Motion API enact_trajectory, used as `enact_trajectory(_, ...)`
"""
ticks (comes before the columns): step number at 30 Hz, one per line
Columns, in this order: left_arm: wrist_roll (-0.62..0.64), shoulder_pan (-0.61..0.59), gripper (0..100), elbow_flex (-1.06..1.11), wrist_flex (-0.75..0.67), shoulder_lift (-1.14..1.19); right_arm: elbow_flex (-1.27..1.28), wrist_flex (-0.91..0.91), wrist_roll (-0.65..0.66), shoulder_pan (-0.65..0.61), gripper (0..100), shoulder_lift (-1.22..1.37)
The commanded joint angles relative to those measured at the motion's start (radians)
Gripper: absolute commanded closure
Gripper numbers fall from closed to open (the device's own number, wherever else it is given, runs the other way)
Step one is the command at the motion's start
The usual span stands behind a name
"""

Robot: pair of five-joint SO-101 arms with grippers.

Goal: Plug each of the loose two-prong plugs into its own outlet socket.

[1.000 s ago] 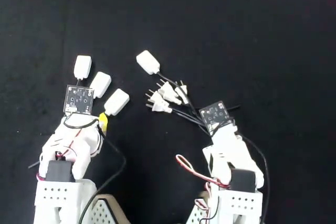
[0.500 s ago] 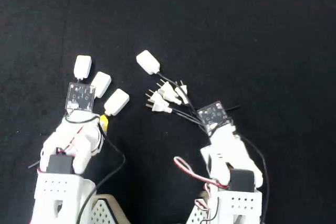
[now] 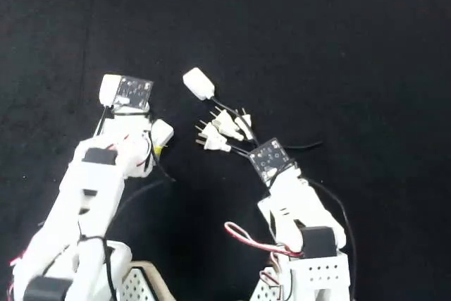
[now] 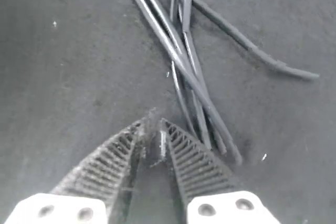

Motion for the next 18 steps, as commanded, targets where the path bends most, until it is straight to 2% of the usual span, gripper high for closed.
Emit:
enact_trajectory(1,-0.012,0.007,79,-0.122,-0.014,0.086,0.001,-0.135,0.0,-0.014,95.9,-0.059)
enact_trajectory(5,-0.015,-0.005,79,-0.197,-0.018,0.178,-0.015,-0.29,0.0,0.002,95.8,-0.056)
enact_trajectory(11,-0.02,0.001,79,-0.32,-0.025,0.338,-0.113,-0.347,-0.008,-0.011,95.7,0.015)
enact_trajectory(18,-0.066,0.001,79,-0.43,-0.025,0.505,-0.265,-0.523,-0.081,-0.071,95.6,0.41)
